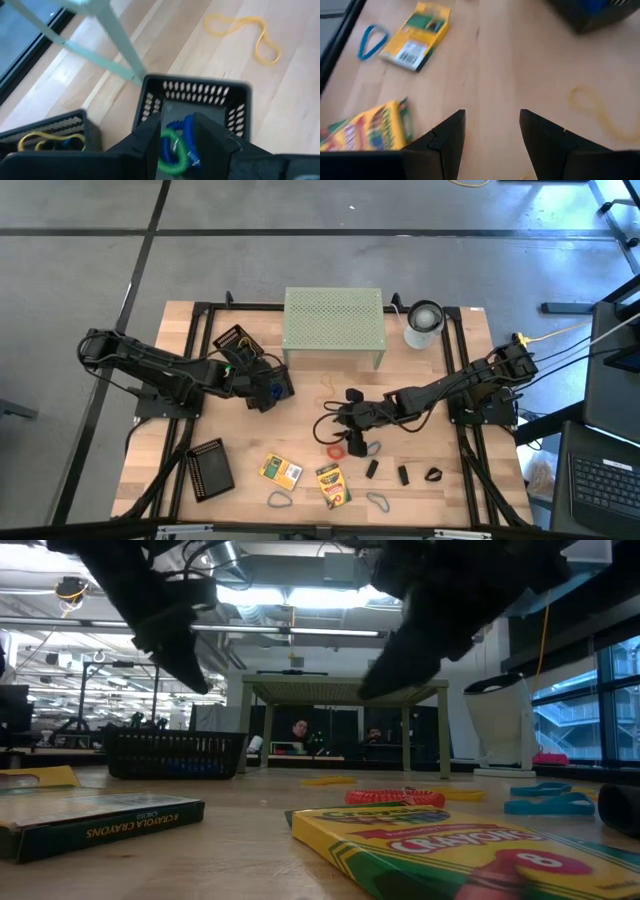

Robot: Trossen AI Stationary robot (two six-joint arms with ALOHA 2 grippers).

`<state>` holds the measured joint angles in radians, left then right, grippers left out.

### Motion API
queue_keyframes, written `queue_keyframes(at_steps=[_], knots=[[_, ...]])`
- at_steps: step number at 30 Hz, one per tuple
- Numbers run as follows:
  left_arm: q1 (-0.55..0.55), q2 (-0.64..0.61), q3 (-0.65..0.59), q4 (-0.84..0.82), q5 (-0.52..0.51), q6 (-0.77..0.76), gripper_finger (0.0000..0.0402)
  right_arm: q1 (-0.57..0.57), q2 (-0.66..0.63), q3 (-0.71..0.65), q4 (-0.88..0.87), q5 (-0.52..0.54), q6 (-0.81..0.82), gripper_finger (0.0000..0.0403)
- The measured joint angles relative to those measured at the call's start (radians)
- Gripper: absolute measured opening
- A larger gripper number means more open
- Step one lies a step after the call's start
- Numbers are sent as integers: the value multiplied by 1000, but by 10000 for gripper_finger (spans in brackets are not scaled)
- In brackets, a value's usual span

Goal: Pick & Place Office Desk Supplies
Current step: Put the orange spring keychain into the middle black bin

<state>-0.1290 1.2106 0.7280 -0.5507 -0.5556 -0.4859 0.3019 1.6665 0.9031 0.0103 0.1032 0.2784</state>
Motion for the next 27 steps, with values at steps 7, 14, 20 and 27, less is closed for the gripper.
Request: queue_keyframes(at_steps=[7,14,20,27], knots=[[0,0,0,137,0,1,103,0,0,0,-171,-78,100,192],[0,0,0,238,0,1,102,6,0,0,-148,-199,-32,192],[0,0,0,295,0,1,102,17,18,0,-113,-127,-139,192],[0,0,0,292,56,1,102,15,92,0,-31,-119,-149,192]])
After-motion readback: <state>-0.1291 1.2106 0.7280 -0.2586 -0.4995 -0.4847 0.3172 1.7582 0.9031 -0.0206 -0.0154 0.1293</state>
